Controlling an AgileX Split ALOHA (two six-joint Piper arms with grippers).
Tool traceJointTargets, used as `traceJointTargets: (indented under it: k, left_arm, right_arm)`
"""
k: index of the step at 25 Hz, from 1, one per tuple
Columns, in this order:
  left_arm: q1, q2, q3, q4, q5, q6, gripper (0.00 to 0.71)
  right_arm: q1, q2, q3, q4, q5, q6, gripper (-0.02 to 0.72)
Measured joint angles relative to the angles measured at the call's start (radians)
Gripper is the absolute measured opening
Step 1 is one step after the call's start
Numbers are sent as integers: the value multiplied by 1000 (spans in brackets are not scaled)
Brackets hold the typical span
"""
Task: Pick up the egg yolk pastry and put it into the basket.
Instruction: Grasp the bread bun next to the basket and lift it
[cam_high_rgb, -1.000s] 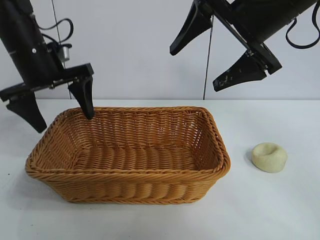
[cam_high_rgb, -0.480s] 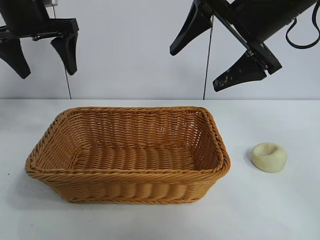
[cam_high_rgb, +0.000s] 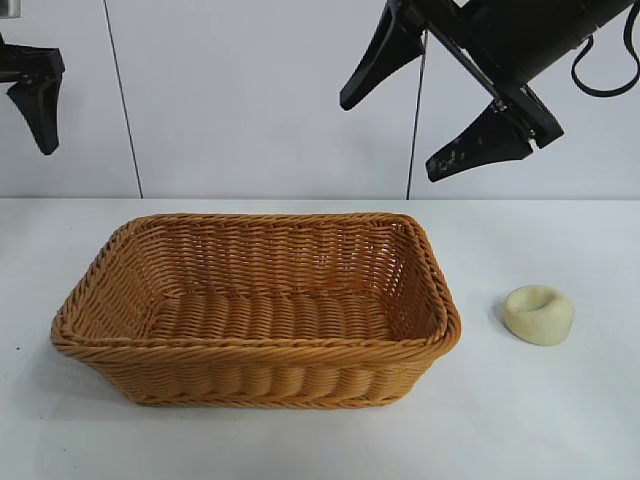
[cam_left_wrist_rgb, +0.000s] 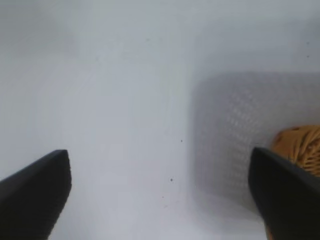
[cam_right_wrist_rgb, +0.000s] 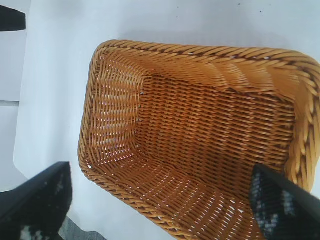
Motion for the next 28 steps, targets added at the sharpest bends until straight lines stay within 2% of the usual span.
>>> traceJointTargets:
  k: [6, 15, 16, 19, 21, 25, 28]
  left_arm:
    - [0, -282, 250, 0, 0, 10, 692]
    - [0, -795, 664, -2, -2, 18, 692]
    - [0, -795, 664, -2, -2, 18, 692]
    - [0, -967, 798, -1, -55, 18, 692]
    - [0, -1134, 915, 0, -110, 18, 692]
    - [0, -1338, 1024, 1, -155, 22, 692]
    - [0, -1449, 1049, 4, -144, 25, 692]
  right_arm:
    - [0, 0, 0, 0, 0, 0, 687]
    - [0, 0, 0, 0, 0, 0, 687]
    - [0, 0, 0, 0, 0, 0, 687]
    - [0, 0, 0, 0, -1, 0, 687]
    - [0, 0, 0, 0, -1, 0, 687]
    - [0, 0, 0, 0, -1, 0, 687]
    - [0, 0, 0, 0, -1, 0, 687]
